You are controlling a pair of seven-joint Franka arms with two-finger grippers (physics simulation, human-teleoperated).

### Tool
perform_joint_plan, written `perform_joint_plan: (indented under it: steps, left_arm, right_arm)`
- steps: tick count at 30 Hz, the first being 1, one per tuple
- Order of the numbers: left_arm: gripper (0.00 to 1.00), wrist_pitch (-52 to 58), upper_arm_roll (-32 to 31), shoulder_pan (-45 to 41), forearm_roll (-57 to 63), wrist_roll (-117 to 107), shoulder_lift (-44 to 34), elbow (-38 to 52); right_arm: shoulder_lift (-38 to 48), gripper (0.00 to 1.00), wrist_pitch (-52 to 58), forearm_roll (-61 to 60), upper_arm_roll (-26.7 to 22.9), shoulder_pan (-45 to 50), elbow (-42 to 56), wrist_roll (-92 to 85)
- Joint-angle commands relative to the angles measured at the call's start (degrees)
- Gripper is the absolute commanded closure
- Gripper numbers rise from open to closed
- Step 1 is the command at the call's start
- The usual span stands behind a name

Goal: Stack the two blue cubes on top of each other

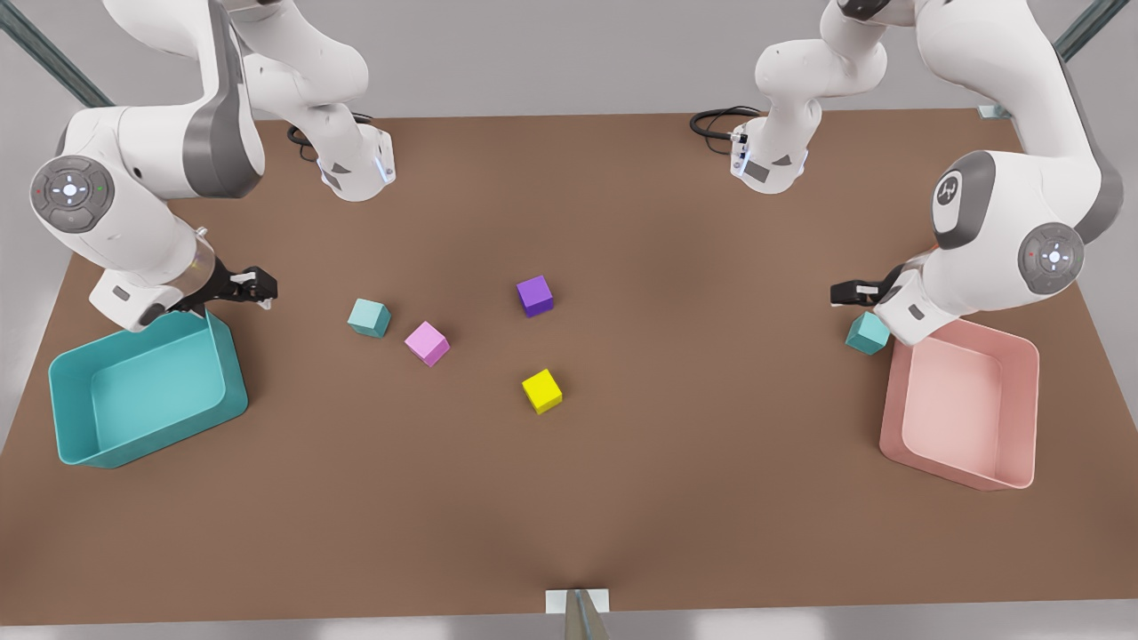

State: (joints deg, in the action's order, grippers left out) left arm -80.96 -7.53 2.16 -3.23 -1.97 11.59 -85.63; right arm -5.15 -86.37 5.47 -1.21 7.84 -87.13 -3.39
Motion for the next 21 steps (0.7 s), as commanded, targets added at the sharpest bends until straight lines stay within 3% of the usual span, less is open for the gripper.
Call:
perform_joint_plan:
  steps: [1, 4, 6, 13, 16, 21]
  left_arm:
    - [0.00, -0.3, 0.0, 0.0, 0.1, -0.8, -0.2, 0.1]
    - [0.00, 1.0, 0.0, -0.2, 0.4, -0.9, 0.0, 1.9]
    - [0.00, 1.0, 0.1, 0.0, 0.1, -0.9, 0.0, 2.2]
    - [0.00, 2.0, 0.0, 0.1, 0.1, -0.9, 0.1, 2.1]
    - [0.00, 2.1, 0.0, 0.1, 0.1, -0.9, 0.2, 2.0]
    - [0.00, 2.1, 0.1, 0.2, 0.3, -1.0, 1.0, 2.0]
  right_arm:
    - [0.0, 0.00, 0.0, 0.0, 0.0, -0.1, -0.2, -1.4]
    - [-4.4, 0.00, 1.9, -0.1, -0.2, 0.6, 1.3, -0.9]
    - [-5.5, 0.00, 3.2, -0.2, -0.1, 1.3, -4.5, 8.3]
    - [-2.4, 0.00, -18.8, -3.5, -0.5, -0.5, -27.5, 18.8]
    - [-1.6, 0.00, -34.3, -4.8, -0.5, -0.5, -37.1, 28.6]
    - [-3.9, 0.00, -39.3, -10.9, -0.3, 0.8, -42.1, 42.5]
